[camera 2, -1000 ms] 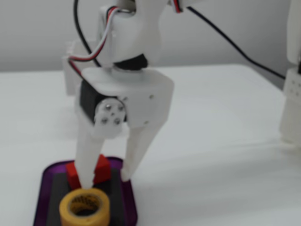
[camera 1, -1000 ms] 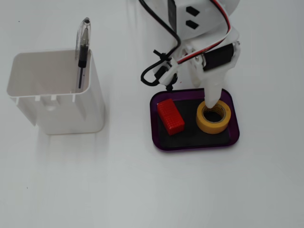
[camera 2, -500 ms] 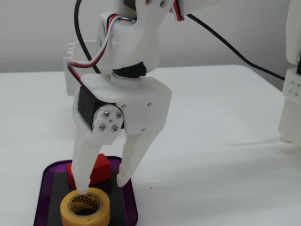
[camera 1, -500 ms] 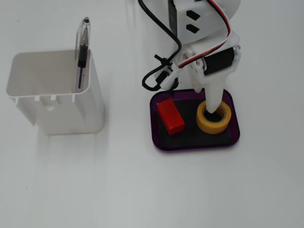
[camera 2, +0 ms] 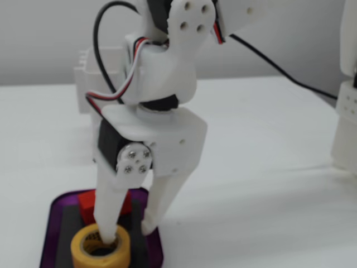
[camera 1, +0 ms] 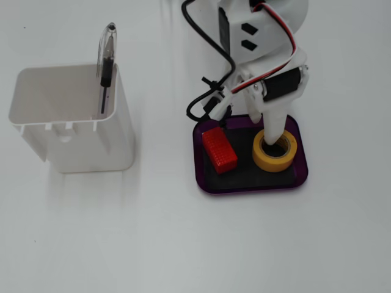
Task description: Remove the yellow tape from the box.
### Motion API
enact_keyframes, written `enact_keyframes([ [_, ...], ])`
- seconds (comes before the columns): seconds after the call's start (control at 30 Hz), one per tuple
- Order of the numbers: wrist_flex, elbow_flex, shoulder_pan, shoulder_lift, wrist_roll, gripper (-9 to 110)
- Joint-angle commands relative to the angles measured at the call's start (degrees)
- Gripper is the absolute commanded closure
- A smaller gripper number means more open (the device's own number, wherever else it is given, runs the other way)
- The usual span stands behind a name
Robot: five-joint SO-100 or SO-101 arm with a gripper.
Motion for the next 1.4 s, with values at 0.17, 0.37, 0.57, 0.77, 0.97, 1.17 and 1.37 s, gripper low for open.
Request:
enact_keyframes([
  [0.17,-3.4,1.1,0.1,0.5,0.4,91],
  [0.37,-3.4,1.1,0.1,0.5,0.4,101],
  [0.57,-2.9,0.6,0.1,1.1,2.0,102],
  [0.77,2.7,-4.0,-0.2,6.2,2.4,102],
  [0.97,13.2,-7.3,-0.3,22.7,2.2,102],
  [1.17,20.7,3.9,0.0,41.9,1.8,102],
  [1.37,8.8,34.5,0.8,55.8,1.7,102],
])
